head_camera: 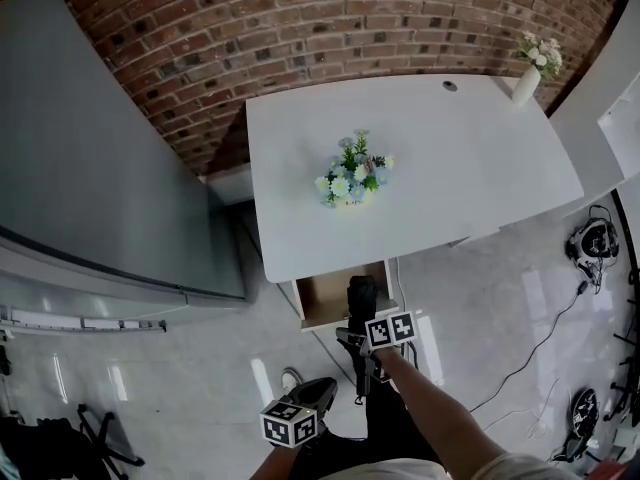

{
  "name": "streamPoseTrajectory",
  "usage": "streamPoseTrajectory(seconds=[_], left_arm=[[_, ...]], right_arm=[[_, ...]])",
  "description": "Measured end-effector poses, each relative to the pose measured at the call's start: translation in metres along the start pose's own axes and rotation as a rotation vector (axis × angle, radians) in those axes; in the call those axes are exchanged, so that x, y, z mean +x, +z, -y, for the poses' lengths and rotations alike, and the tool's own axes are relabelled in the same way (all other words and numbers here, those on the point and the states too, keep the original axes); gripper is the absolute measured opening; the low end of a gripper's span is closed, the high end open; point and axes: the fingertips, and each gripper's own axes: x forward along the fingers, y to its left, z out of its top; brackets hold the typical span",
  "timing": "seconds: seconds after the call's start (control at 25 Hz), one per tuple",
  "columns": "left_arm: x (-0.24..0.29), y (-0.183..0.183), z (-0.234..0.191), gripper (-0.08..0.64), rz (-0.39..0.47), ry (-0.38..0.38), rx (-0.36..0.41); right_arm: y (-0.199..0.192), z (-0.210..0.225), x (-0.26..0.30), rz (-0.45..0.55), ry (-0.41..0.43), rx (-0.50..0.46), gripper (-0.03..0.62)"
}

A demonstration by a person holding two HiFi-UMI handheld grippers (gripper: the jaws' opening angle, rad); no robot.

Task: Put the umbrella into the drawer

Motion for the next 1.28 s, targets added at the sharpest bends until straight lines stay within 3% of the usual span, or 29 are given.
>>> streamPoseTrajectory(seconds=[0.44,0.88,1.28], left_arm=[[-0.002,-0.005,-0.005,0.011,0.032,0.037,-0.090],[0.005,-0.016,-0.012,0.011,0.008,0.041,-0.134],[0.012,-0.003,-0.019,0.011,0.005,0.041,-0.162]], right_arm=[[0.016,0.040,0.045,-0.141,-0.124,-0.057,0.256],[0.027,0.059,0.069,-0.202,-0.212,-0.033,0.258],[0.036,0.078,0.076,-0.240,-0.279,-0.029,0.262]])
